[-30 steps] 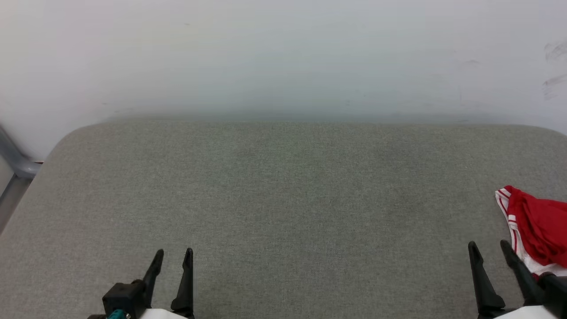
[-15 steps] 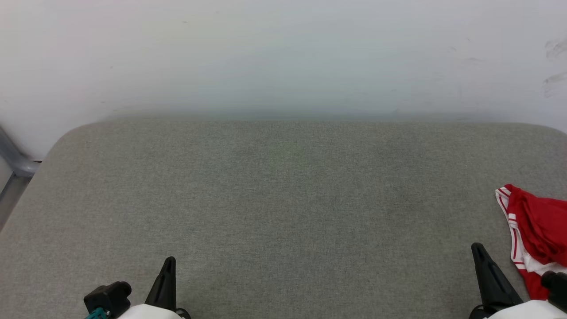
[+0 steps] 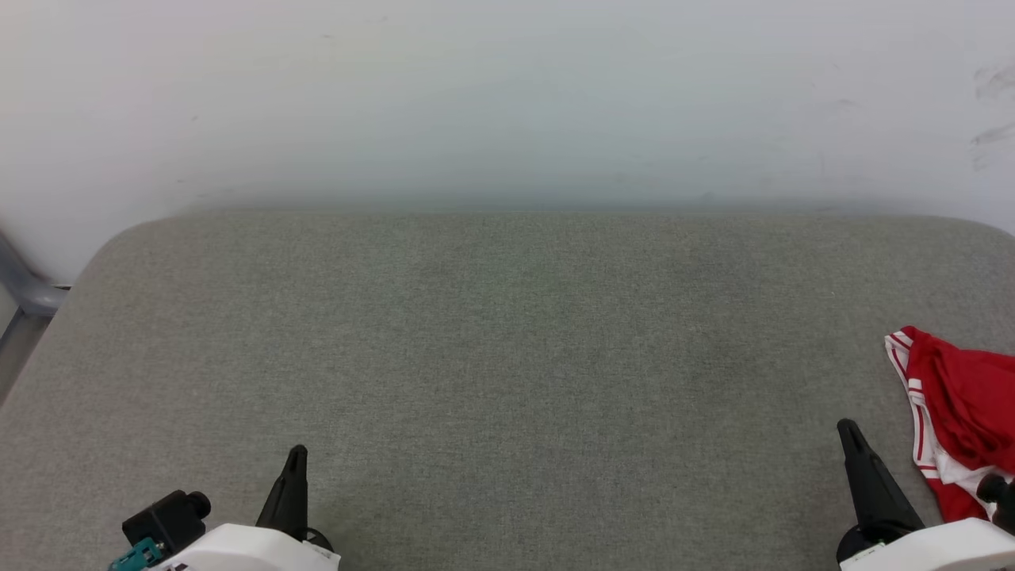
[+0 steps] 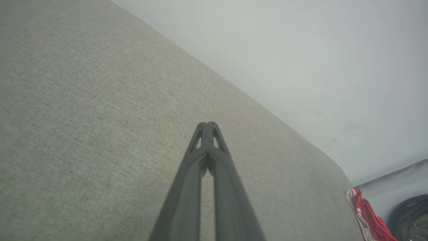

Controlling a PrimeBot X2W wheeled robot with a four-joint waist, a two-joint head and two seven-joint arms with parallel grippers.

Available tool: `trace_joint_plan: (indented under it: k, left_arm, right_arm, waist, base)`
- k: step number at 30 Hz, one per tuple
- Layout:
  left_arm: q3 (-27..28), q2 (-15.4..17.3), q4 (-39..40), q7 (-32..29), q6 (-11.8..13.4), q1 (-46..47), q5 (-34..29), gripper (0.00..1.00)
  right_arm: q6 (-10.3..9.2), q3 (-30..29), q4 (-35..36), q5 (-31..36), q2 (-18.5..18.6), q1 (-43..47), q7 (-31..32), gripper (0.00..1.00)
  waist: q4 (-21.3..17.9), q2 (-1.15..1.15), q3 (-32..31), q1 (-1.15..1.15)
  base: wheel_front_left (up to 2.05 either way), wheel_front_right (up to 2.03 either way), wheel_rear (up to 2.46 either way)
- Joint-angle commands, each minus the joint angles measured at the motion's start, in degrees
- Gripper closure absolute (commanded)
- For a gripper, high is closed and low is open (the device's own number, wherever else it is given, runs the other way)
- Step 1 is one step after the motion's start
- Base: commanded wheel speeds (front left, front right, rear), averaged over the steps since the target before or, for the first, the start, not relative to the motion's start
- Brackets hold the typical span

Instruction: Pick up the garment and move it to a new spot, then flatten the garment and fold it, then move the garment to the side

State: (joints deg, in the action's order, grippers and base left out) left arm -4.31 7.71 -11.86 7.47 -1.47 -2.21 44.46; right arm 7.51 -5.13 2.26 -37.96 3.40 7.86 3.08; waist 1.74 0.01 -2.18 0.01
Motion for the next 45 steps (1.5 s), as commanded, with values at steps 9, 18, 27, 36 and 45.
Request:
trace_joint_plan:
  k: [9,18,27,36,45]
  left_arm:
    - [2.07,-0.68,0.19,-2.21,-1.09,2.65,7.69,1.0]
    - [3.36,-1.32,-0.13,-3.91,-1.8,3.61,13.52,1.0]
    - [4.54,-1.87,-0.45,-5.49,-2.51,4.46,18.79,1.0]
    - [5.55,-2.27,-0.71,-6.85,-3.09,5.1,23.17,1.0]
    - [6.53,-2.77,-0.97,-8.16,-3.7,5.79,27.7,1.0]
  right_arm:
    - [0.0,0.2,-1.94,-9.28,0.72,-3.47,0.22,1.0]
    - [-0.01,0.31,-3.99,-16.1,0.82,-5.16,0.39,1.0]
    - [-0.01,0.37,-5.86,-22.28,0.86,-6.57,0.62,1.0]
    - [-0.01,0.38,-7.42,-27.31,0.86,-7.74,0.82,1.0]
    - [-0.01,0.35,-9.07,-32.55,0.84,-8.93,1.05,1.0]
  waist:
    - [-0.17,-0.01,0.24,0.0]
    - [-0.34,-0.01,0.46,0.0]
    - [-0.5,-0.01,0.68,0.0]
    - [-0.64,-0.01,0.87,0.0]
    - [-0.81,-0.01,1.09,0.0]
  base:
    - [0.0,0.0,0.0]
    - [0.0,0.0,0.0]
    - [0.0,0.0,0.0]
    - [0.0,0.0,0.0]
    - [0.0,0.0,0.0]
